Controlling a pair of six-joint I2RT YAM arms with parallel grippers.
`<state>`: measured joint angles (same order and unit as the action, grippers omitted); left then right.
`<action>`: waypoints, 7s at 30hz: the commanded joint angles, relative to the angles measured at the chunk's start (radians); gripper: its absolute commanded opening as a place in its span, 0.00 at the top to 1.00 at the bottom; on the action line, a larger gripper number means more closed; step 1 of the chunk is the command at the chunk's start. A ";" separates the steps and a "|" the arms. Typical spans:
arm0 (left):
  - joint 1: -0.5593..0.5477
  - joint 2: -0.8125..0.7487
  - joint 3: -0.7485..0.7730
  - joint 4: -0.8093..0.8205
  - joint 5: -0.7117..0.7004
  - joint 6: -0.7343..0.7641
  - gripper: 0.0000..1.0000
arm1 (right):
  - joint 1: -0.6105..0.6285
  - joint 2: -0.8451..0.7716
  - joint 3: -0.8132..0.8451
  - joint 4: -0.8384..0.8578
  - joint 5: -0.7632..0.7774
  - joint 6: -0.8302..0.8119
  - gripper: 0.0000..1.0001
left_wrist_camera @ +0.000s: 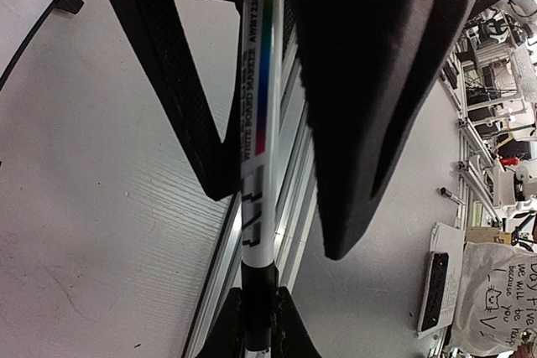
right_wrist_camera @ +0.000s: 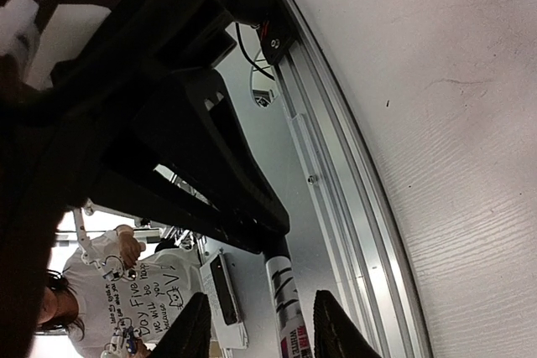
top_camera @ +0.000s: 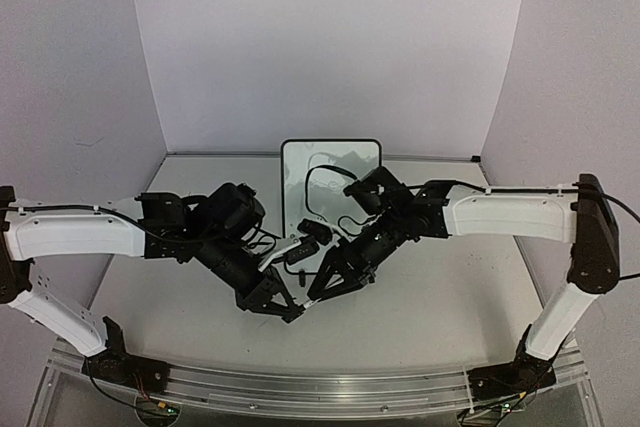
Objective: Write a sentence on the whiteboard
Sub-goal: Pass from the left arm to the right, then open the pen cap from the whiteboard marker, then put down the pen cap at the corner of the board, then hold the whiteboard at the center of the board.
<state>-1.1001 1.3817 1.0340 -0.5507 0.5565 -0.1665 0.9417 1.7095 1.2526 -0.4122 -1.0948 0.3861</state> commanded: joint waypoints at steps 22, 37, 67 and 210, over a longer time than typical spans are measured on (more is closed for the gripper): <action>-0.001 -0.146 -0.140 0.296 -0.029 -0.182 0.20 | 0.014 -0.153 -0.058 0.206 0.059 0.004 1.00; -0.001 -0.147 -0.162 0.396 0.069 -0.223 0.65 | 0.013 -0.166 -0.088 0.222 0.023 0.014 1.00; -0.001 -0.185 -0.185 0.288 0.103 -0.203 1.00 | -0.082 -0.261 -0.143 0.220 -0.027 -0.023 1.00; 0.625 0.466 0.556 0.084 0.277 0.298 0.96 | -0.057 -0.045 0.120 0.541 1.035 0.006 1.00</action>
<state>-0.4696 1.8423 1.5501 -0.4618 0.8312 0.1002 0.8906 1.6502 1.3244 0.0913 -0.0835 0.4144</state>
